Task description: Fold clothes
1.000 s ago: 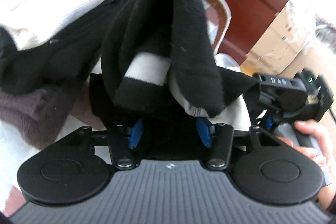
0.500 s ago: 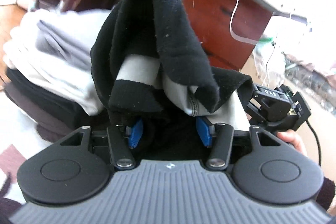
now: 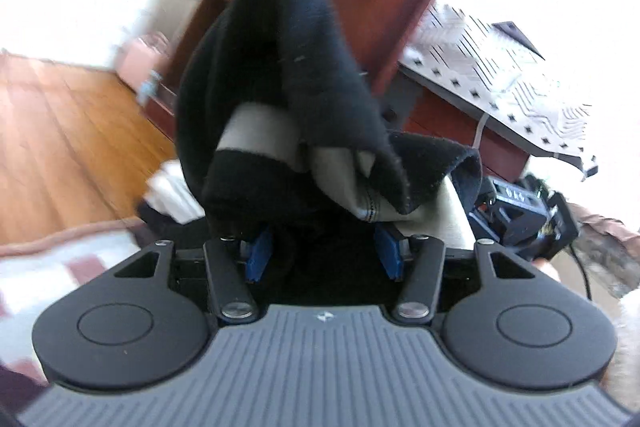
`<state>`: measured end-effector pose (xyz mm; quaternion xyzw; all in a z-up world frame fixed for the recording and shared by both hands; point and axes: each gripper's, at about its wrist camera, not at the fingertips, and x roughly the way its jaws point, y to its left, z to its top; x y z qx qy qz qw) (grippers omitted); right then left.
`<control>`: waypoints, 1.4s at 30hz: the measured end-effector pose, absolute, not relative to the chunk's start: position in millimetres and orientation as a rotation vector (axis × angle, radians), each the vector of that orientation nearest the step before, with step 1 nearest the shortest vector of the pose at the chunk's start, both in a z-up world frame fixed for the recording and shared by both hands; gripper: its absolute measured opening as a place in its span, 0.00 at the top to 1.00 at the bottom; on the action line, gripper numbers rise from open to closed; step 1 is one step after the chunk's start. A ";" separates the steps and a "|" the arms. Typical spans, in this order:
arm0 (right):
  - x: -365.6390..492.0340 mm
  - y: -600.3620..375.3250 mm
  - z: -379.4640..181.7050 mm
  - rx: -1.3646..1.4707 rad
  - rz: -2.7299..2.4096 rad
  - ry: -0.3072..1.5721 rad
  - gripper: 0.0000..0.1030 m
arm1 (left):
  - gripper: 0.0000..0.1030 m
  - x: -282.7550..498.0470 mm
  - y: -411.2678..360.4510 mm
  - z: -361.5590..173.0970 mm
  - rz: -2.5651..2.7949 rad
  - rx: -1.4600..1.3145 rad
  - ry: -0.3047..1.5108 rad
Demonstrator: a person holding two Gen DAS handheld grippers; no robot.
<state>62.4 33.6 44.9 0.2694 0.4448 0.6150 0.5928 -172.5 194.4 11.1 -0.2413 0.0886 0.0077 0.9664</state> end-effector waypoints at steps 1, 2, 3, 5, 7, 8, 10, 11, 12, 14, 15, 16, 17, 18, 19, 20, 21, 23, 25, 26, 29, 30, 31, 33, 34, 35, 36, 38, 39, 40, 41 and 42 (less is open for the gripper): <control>59.1 47.0 53.2 0.605 1.466 1.038 0.47 | 0.49 -182.7 191.9 19.2 0.058 -0.455 0.152; 56.1 60.0 61.4 0.592 1.501 1.041 0.47 | 0.49 -192.7 189.6 27.2 0.099 -0.424 0.126; 52.3 72.4 70.6 0.579 1.536 1.042 0.47 | 0.49 -201.0 190.0 33.9 0.131 -0.410 0.109; 44.7 95.0 90.2 0.543 1.596 1.024 0.47 | 0.49 -216.0 195.9 53.0 0.181 -0.388 0.100; 36.6 114.8 110.2 0.505 1.649 0.996 0.47 | 0.49 -230.8 203.9 74.9 0.226 -0.363 0.099; 34.3 123.8 118.1 0.493 1.671 0.988 0.47 | 0.49 -235.5 206.8 82.8 0.247 -0.340 0.100; 36.7 151.4 126.7 0.478 1.703 0.972 0.47 | 0.49 -244.1 210.4 96.8 0.283 -0.297 0.098; 39.1 163.6 129.7 0.474 1.715 0.963 0.47 | 0.49 -246.9 213.3 102.1 0.295 -0.281 0.095; 38.0 170.8 132.0 0.472 1.722 0.956 0.47 | 0.49 -248.0 216.1 105.4 0.307 -0.269 0.097; 37.1 185.3 132.0 0.472 1.729 0.948 0.47 | 0.49 -245.3 220.8 105.4 0.325 -0.263 0.108; 36.9 192.6 129.2 0.477 1.728 0.951 0.47 | 0.49 -258.8 231.3 106.8 0.329 -0.276 0.111; 37.3 197.5 125.9 0.485 1.726 0.959 0.47 | 0.49 -271.2 241.3 107.9 0.333 -0.290 0.115; 36.8 202.1 122.3 0.492 1.724 0.971 0.47 | 0.49 -271.7 246.5 106.4 0.341 -0.298 0.125; 35.8 206.4 118.3 0.496 1.721 0.986 0.47 | 0.49 -272.3 251.7 104.9 0.348 -0.306 0.134; 34.7 210.7 114.2 0.500 1.718 1.000 0.47 | 0.49 -272.8 256.7 103.5 0.357 -0.313 0.143; 34.0 215.9 110.9 0.502 1.719 1.016 0.47 | 0.49 -273.4 260.4 102.9 0.377 -0.306 0.154; 33.5 223.8 109.6 0.505 1.729 1.036 0.47 | 0.49 -274.1 262.8 104.0 0.406 -0.285 0.156; 29.9 240.2 112.2 0.517 1.758 1.066 0.47 | 0.49 -275.8 268.6 111.3 0.462 -0.243 0.150; 26.3 256.9 118.6 0.511 1.796 1.059 0.47 | 0.49 -287.1 282.1 119.7 0.500 -0.242 0.140; 25.4 267.4 122.9 0.497 1.810 1.036 0.46 | 0.48 -285.4 293.1 124.0 0.526 -0.264 0.142; 24.3 303.9 130.3 0.396 1.664 0.885 0.29 | 0.19 -269.9 335.8 123.6 0.638 -0.358 0.204; 21.6 316.3 129.8 0.323 1.515 0.789 0.23 | 0.13 -261.5 357.9 112.4 0.714 -0.389 0.252; 19.1 325.7 124.6 0.245 1.388 0.721 0.21 | 0.13 -254.7 376.4 97.1 0.794 -0.396 0.293; 13.7 337.5 105.6 0.103 1.265 0.684 0.23 | 0.13 -244.4 408.4 51.3 0.928 -0.368 0.418; 11.1 343.5 96.0 0.034 1.202 0.664 0.23 | 0.13 -246.3 417.6 24.0 0.944 -0.374 0.472; 8.3 344.5 86.3 -0.007 1.178 0.658 0.23 | 0.13 -248.7 426.2 -3.0 0.959 -0.381 0.522; 3.9 339.6 77.7 -0.016 1.211 0.674 0.23 | 0.13 -256.4 428.9 -27.3 0.956 -0.409 0.532; -7.4 332.7 66.2 -0.056 1.269 0.706 0.25 | 0.13 -274.6 436.1 -77.9 0.999 -0.511 0.590; -9.9 327.9 63.3 -0.082 1.276 0.712 0.25 | 0.13 -284.0 440.7 -103.1 1.038 -0.581 0.637; -12.4 323.0 60.4 -0.108 1.283 0.717 0.25 | 0.15 -286.3 448.3 -119.0 1.065 -0.648 0.712; -14.2 319.3 59.6 -0.127 1.286 0.725 0.25 | 0.15 -290.4 454.9 -128.7 1.045 -0.676 0.735; -13.2 316.0 63.2 -0.127 1.286 0.742 0.25 | 0.14 -293.4 462.3 -133.3 1.013 -0.689 0.727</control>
